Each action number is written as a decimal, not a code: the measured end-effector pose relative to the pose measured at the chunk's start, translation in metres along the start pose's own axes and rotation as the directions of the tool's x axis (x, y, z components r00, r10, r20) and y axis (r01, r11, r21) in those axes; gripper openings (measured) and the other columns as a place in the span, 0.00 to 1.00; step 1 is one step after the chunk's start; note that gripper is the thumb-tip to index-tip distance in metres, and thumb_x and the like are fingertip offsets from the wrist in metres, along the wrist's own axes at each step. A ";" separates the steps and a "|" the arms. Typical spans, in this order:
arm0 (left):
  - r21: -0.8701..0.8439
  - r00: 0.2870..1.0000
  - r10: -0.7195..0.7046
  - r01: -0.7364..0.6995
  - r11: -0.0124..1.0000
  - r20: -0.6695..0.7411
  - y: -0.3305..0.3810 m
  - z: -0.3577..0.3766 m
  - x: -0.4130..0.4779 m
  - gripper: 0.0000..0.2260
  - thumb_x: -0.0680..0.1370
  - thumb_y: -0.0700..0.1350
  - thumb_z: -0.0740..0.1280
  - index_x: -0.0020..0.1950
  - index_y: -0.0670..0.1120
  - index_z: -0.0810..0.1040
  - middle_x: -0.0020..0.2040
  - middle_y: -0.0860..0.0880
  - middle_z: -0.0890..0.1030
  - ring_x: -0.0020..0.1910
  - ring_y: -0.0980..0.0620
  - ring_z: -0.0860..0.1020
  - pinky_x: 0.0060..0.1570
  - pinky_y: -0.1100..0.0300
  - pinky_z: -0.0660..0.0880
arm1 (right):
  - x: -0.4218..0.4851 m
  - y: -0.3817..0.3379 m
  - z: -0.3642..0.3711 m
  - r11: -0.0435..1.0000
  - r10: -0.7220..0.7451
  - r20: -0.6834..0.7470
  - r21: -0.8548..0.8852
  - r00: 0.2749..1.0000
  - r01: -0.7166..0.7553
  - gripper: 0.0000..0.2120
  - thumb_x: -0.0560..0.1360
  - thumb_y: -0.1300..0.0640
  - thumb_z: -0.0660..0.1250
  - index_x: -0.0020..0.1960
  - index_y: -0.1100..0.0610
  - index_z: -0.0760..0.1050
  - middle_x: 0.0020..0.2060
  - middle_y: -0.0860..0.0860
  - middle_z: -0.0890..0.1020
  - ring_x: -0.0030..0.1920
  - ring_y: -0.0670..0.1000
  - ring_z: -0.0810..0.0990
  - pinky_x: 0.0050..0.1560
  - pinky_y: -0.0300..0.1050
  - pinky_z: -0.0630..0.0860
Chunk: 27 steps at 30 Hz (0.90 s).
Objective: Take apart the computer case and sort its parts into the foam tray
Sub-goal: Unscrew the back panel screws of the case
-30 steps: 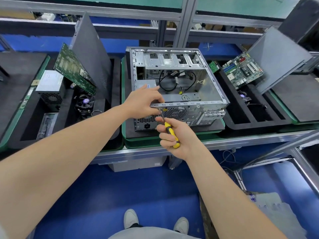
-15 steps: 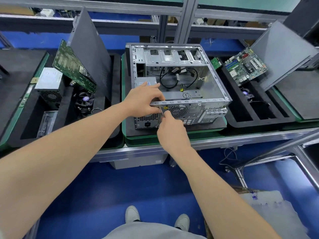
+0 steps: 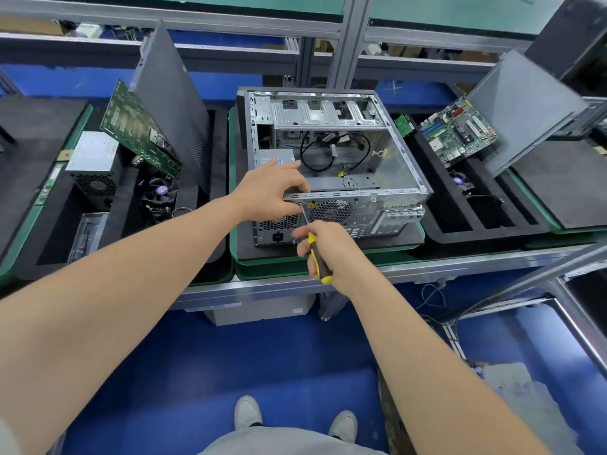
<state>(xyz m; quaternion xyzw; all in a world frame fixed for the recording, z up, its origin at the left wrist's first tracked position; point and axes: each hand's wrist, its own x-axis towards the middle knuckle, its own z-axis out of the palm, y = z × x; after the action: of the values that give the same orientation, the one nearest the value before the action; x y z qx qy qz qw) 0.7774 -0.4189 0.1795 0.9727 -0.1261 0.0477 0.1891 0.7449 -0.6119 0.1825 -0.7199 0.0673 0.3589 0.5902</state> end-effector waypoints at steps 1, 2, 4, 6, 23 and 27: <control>-0.005 1.000 -0.001 0.001 1.000 0.000 0.000 0.000 0.000 0.12 0.76 0.50 0.70 0.59 0.53 0.80 0.62 0.57 0.81 0.79 0.53 0.61 0.80 0.44 0.52 | -0.001 0.000 -0.003 0.994 0.017 0.073 0.103 0.997 -0.025 0.15 0.86 0.55 0.55 0.56 0.58 0.79 0.30 0.52 0.79 0.23 0.51 0.70 0.25 0.41 0.68; -0.007 1.000 -0.001 0.001 1.000 0.001 -0.001 0.001 0.000 0.12 0.75 0.50 0.70 0.59 0.53 0.80 0.61 0.57 0.81 0.79 0.53 0.61 0.80 0.44 0.52 | -0.002 0.002 -0.006 0.979 0.020 0.147 0.198 0.989 -0.050 0.14 0.86 0.55 0.55 0.56 0.58 0.78 0.31 0.52 0.77 0.24 0.50 0.70 0.25 0.41 0.69; -0.003 1.000 -0.003 0.003 1.000 -0.001 -0.002 0.002 0.000 0.12 0.75 0.50 0.70 0.59 0.53 0.80 0.61 0.58 0.81 0.79 0.54 0.61 0.80 0.44 0.52 | -0.004 0.006 -0.010 0.917 0.017 0.298 0.376 0.954 -0.133 0.11 0.87 0.54 0.57 0.56 0.58 0.75 0.33 0.51 0.75 0.24 0.48 0.69 0.22 0.40 0.67; 0.002 1.000 -0.001 0.001 1.000 -0.007 -0.003 0.003 0.001 0.13 0.75 0.50 0.70 0.59 0.54 0.80 0.62 0.58 0.80 0.79 0.55 0.62 0.80 0.44 0.52 | -0.004 0.012 -0.011 0.820 -0.008 0.409 0.524 0.912 -0.229 0.09 0.87 0.54 0.58 0.56 0.57 0.74 0.35 0.52 0.75 0.20 0.45 0.65 0.18 0.38 0.63; 0.000 1.000 -0.007 0.007 1.000 -0.011 -0.002 0.003 0.000 0.11 0.73 0.54 0.71 0.55 0.57 0.79 0.60 0.61 0.80 0.78 0.56 0.62 0.79 0.44 0.55 | 0.002 0.019 0.010 0.578 -0.517 -0.124 -0.780 0.847 0.238 0.04 0.86 0.56 0.57 0.57 0.55 0.68 0.39 0.54 0.74 0.38 0.57 0.75 0.36 0.51 0.70; 0.001 1.000 0.000 0.000 1.000 -0.017 -0.002 0.003 0.001 0.11 0.74 0.56 0.71 0.55 0.57 0.79 0.60 0.61 0.80 0.78 0.56 0.62 0.79 0.43 0.55 | 0.001 0.021 0.015 0.342 -0.609 -0.077 -0.924 0.790 0.174 0.13 0.84 0.59 0.60 0.67 0.55 0.66 0.37 0.50 0.67 0.40 0.59 0.75 0.38 0.51 0.68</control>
<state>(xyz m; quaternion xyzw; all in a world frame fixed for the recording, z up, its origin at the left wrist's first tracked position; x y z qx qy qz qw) 0.7786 -0.4182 0.1760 0.9724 -0.1244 0.0560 0.1895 0.7278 -0.6046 0.1645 -0.9676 -0.1863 0.0218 0.1691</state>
